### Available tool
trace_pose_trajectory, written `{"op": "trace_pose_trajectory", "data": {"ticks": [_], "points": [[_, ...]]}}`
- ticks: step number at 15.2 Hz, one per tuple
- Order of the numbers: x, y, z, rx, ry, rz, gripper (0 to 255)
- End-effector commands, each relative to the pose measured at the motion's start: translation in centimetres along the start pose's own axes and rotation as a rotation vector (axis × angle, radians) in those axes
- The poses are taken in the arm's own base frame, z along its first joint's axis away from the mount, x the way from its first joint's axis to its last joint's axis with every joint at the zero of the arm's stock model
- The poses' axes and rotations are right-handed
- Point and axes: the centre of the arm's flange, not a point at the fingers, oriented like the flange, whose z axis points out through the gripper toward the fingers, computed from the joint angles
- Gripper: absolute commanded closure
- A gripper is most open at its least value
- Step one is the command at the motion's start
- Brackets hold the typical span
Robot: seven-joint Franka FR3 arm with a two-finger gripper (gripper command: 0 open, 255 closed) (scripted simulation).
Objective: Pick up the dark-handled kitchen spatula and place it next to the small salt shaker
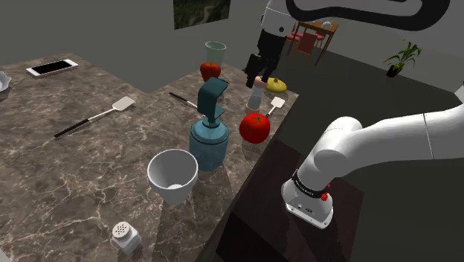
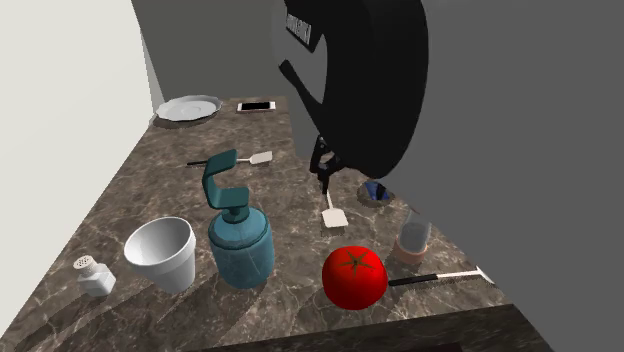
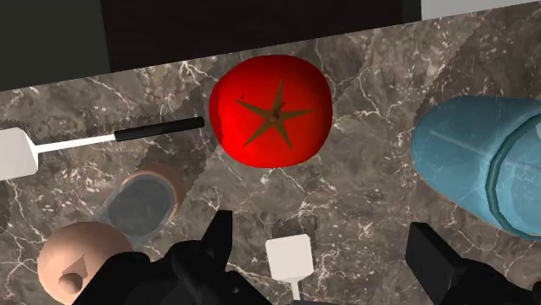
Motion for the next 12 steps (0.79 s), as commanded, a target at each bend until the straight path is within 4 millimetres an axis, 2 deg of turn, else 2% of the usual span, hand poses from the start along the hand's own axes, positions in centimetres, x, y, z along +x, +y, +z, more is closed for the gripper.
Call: {"op": "trace_pose_trajectory", "data": {"ticks": [1, 12], "points": [[0.0, 0.0, 0.0, 0.000, 0.000, 0.000, 0], [11.5, -1.1, 8.4, -0.036, 0.020, -0.085, 0]]}}
